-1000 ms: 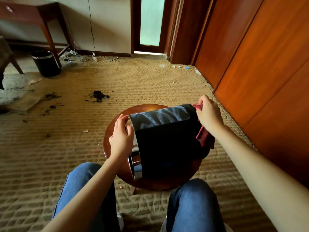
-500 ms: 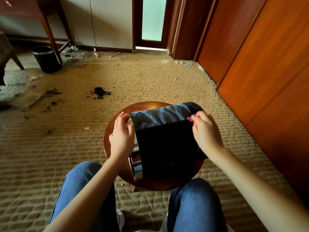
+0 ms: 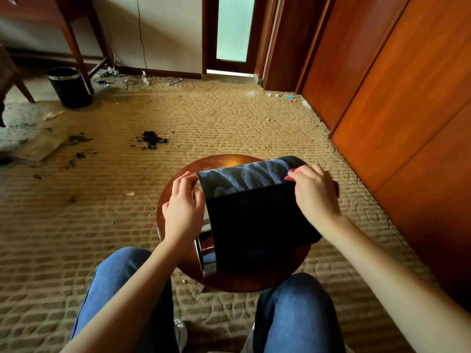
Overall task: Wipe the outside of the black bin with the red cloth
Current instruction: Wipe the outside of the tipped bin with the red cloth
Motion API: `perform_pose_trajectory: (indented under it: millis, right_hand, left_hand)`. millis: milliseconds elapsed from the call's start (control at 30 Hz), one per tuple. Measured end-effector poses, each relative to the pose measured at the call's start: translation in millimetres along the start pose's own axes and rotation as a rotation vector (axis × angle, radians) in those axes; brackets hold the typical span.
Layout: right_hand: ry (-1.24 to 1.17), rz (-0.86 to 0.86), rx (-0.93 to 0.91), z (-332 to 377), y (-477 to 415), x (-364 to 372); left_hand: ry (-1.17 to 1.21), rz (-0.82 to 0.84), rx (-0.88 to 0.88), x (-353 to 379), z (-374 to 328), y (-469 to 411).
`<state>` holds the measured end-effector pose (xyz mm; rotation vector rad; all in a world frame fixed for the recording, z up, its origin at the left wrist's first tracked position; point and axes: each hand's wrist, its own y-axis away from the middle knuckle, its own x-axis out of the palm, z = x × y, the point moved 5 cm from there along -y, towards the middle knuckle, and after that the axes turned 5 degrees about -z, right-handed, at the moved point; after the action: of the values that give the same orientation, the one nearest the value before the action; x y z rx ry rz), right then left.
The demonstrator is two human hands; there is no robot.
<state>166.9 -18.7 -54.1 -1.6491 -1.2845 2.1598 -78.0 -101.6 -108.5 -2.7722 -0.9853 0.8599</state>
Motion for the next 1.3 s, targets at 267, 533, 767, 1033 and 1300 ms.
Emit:
perform_pose_trajectory:
  millis: [267,533,767,1033,1300]
  right_hand:
    - [-0.012,-0.084,-0.161,19,40,-15]
    - [0.075,-0.031,0.085,11,-1,-5]
    - [0.015,-0.051,-0.228,67,54,-19]
    - [0.164,0.015,0.105,-6,-9,-6]
    - [-0.051,-0.086,-0.215,61,42,-16]
  left_hand:
    - [0.024,-0.004,-0.001,0,0,-1]
    - [-0.015,0.002,0.016,1,4,2]
    - [-0.002,0.011,-0.013,3,2,-4]
    - [-0.021,0.005,0.012,2,4,-1]
    - [0.031,0.007,-0.037,2,3,-6]
